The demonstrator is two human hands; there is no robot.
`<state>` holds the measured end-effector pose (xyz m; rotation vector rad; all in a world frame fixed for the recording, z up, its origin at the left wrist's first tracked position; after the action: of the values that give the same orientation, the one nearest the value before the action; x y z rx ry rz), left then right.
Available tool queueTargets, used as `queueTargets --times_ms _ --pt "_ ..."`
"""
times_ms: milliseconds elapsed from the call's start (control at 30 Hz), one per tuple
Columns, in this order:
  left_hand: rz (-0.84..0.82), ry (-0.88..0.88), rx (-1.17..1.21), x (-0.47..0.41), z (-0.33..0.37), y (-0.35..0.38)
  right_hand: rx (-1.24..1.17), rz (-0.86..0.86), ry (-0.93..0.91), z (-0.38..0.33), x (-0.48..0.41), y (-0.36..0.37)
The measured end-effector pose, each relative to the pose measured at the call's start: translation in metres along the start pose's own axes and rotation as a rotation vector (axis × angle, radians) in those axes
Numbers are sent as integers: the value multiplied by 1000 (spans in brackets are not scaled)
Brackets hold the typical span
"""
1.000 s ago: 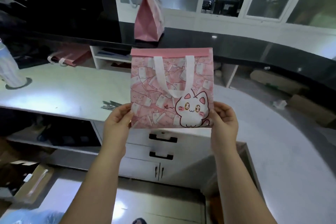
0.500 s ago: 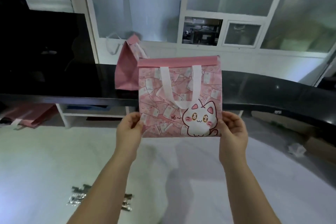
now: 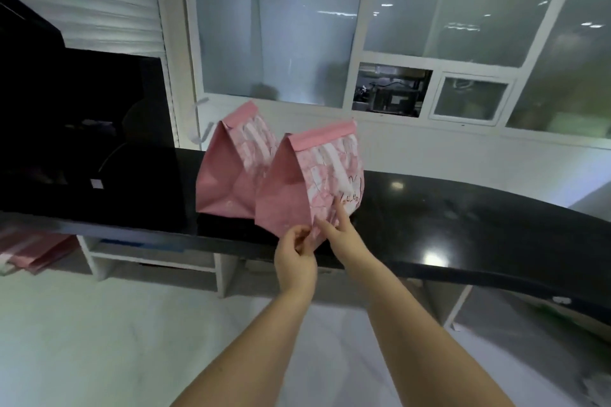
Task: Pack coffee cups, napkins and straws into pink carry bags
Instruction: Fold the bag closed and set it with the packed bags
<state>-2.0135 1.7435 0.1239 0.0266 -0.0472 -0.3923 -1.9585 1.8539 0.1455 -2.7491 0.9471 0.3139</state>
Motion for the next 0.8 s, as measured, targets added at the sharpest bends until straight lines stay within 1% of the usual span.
queueTargets --times_ms 67,100,167,233,267,333,367,400,467,500,533,633,700,800 --pt "-92 34 -62 -4 -10 7 -1 154 -18 9 -1 -11" --pt "-101 57 -74 -9 -11 3 8 242 -27 14 0 -18" --pt "-14 91 -54 -26 -4 -16 -20 371 -96 16 3 -28" --pt "76 98 -40 -48 9 -35 8 359 -203 6 2 -24" --pt "79 115 -66 -58 17 -39 57 317 -229 1 0 -18" --pt "17 148 -147 -71 31 -33 179 273 -243 -6 -8 -8" --pt "-8 159 -190 -73 34 -28 211 292 -243 -7 -13 -8" --pt "5 185 -242 -75 36 -26 205 327 -246 -6 -16 -11" --pt "89 259 -320 -77 39 -27 127 392 -242 -3 -22 -23" --pt "113 286 -316 -78 40 -28 105 403 -236 -2 -24 -28" --pt "107 297 -286 -79 41 -28 105 399 -229 -3 -28 -33" --pt "-10 257 -182 -85 45 -20 186 382 -208 -10 -41 -38" --pt "-53 229 -219 -92 45 -13 272 367 -202 -12 -50 -38" --pt "-56 207 -297 -97 36 -13 358 333 -166 1 -52 -39"
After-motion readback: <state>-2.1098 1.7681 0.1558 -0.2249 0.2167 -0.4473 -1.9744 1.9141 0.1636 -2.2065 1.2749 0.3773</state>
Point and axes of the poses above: each hand's wrist, its own x-axis away from the middle knuckle, its own y-axis out of the palm, z = x × y, the point moved 7 cm from there along -x, towards the middle knuckle, and after that the axes turned 13 degrees about -y, right-handed, at the moved point
